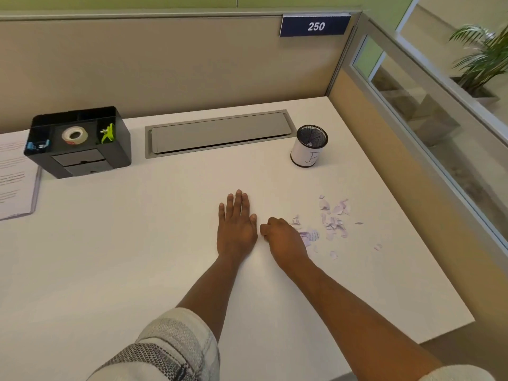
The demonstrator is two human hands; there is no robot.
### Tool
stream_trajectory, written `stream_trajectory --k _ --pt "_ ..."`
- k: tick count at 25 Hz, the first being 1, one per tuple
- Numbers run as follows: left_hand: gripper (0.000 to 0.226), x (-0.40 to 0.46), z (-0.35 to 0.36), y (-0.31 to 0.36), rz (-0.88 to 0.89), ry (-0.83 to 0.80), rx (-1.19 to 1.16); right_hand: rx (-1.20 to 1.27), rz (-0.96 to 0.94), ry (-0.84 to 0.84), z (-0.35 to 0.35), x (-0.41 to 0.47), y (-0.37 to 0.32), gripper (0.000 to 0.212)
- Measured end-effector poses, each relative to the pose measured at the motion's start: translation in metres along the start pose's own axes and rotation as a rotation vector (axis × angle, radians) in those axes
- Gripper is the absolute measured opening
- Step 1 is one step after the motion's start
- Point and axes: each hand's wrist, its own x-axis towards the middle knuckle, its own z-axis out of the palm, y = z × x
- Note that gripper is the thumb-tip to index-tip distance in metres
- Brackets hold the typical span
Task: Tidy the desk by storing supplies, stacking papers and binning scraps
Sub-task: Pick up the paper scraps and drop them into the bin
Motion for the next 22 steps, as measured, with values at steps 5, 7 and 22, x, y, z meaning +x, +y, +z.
stream_trajectory --k 5,7,22 --pt "0.060 0.000 0.000 0.001 -0.003 0.014 0.008 0.051 -0.014 -0.028 -0.002 0.009 0.007 0.021" --pt "0.060 0.000 0.000 0.001 0.005 0.021 0.013 0.095 -0.001 -0.026 -0.003 0.020 0.015 0.021" --pt "0.062 0.006 0.001 0.002 -0.004 0.016 0.062 0.917 0.435 0.459 -0.126 0.148 0.111 0.016"
